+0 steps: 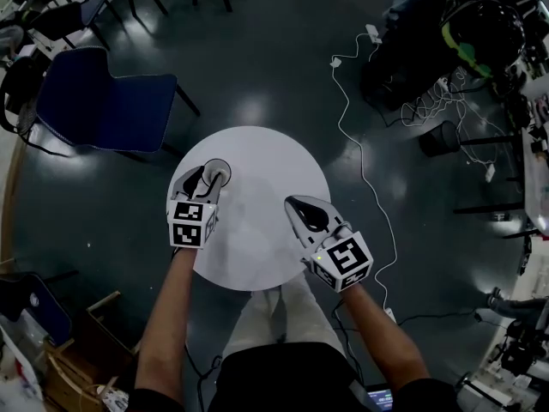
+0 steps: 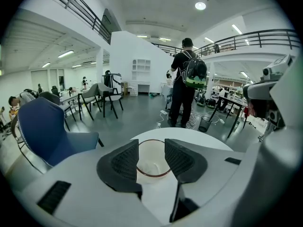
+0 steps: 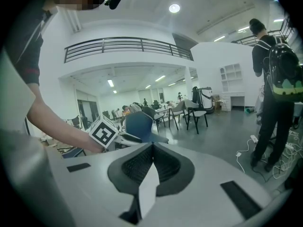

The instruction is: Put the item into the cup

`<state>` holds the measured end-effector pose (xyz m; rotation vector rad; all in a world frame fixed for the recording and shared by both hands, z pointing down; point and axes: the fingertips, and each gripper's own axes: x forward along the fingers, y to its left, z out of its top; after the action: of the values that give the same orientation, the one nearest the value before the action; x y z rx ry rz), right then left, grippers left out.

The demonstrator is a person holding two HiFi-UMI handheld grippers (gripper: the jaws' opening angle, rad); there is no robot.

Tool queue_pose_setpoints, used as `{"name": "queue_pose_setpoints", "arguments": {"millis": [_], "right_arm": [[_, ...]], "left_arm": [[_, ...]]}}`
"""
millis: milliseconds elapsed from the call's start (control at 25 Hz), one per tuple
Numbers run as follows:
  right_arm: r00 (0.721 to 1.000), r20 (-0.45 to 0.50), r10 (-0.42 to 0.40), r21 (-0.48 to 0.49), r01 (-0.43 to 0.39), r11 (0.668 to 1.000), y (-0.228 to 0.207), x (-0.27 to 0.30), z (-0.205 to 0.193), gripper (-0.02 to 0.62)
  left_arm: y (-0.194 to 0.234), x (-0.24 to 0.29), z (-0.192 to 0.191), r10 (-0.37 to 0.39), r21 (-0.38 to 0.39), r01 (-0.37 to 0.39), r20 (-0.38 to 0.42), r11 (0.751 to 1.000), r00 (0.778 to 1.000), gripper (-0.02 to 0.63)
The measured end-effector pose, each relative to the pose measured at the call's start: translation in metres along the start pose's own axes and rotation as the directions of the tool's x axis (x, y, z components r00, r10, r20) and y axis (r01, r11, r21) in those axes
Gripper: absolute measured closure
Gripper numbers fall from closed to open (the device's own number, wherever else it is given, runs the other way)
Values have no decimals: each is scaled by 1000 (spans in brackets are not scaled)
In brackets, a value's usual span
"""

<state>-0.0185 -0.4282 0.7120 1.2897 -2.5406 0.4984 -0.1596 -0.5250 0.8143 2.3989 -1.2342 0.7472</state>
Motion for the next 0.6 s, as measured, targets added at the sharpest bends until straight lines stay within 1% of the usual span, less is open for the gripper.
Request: {"name": "queue_pose_setpoints", "arguments": {"millis": [120, 240, 440, 600], "right_arm": [[1000, 2, 3, -4, -3, 1000, -1, 0, 2, 579], [1000, 8, 7, -12, -7, 1000, 2, 1, 8, 580], [1000, 24, 15, -32, -14, 999, 9, -1, 21, 579], [999, 30, 29, -46, -28, 999, 21, -8, 38, 579]], "left_arm": [[-1, -3, 1, 9, -2, -9, 4, 1000, 1000, 422], [-2, -9, 4, 2, -2, -2, 14, 1000, 1000, 426], [-2, -29, 14, 2, -31, -1, 44, 1000, 999, 488], [-7, -50, 25, -5, -43, 7, 63, 999, 998, 501]]}}
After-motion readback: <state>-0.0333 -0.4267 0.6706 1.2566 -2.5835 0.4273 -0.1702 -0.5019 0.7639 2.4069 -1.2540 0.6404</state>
